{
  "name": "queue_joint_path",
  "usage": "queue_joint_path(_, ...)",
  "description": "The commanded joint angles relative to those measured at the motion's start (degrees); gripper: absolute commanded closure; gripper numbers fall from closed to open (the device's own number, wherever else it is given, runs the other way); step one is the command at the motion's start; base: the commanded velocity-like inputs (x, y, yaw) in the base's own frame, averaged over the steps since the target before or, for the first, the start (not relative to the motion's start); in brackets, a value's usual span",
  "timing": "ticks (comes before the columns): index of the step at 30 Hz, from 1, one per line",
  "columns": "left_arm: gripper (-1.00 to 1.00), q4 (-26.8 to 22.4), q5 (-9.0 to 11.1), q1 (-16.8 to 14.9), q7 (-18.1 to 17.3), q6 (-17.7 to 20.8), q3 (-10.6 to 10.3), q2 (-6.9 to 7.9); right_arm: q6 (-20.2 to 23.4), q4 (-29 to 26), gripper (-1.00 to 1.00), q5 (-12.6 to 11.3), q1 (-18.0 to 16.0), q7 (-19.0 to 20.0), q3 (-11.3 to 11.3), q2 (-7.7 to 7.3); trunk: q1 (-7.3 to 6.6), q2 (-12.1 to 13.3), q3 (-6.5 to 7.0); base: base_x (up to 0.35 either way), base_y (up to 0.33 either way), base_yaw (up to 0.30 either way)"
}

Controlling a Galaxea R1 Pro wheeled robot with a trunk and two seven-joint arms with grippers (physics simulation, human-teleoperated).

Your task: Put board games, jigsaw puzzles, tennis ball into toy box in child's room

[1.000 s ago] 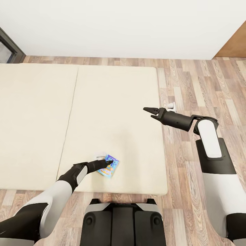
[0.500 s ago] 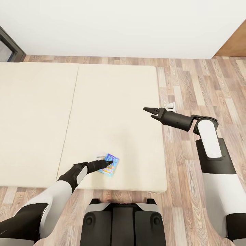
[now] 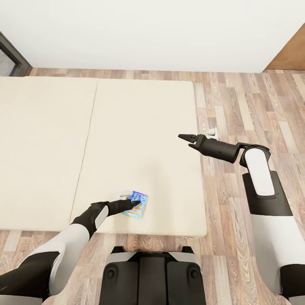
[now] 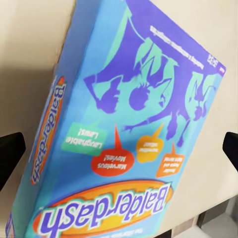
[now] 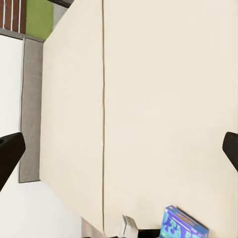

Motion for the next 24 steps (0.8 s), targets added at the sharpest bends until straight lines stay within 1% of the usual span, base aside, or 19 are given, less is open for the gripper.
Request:
queue_joint_path(1,-1.0,-0.04,0.34,-0.02,-0.15,0.6,0.43,-0.05,0.13,-0.02,-1.0,-0.01,-0.03,-0.03,0.05,-0.04,0.03,-0.09,-0.06,0.0,-0.065,0.0)
queue_joint_path(10,-1.0,-0.04,0.35,-0.01,-0.21,0.51,0.44,-0.05,0.19,-0.02,-1.0,-0.05,-0.03,-0.08,0.05,-0.11,0.03,-0.09,-0.06,0.0,-0.017,0.0)
queue_joint_path(17,-1.0,-0.04,0.35,0.02,-0.26,0.45,0.45,-0.05,0.19,-0.04,-1.0,-0.1,-0.03,-0.08,0.05,-0.13,0.03,-0.09,-0.06,0.0,-0.092,0.0)
queue_joint_path(24,-1.0,-0.04,0.35,0.02,-0.3,0.41,0.5,-0.05,0.19,-0.06,-1.0,-0.1,-0.03,-0.08,0.05,-0.13,0.03,-0.09,0.0,-0.001,-0.019,0.0)
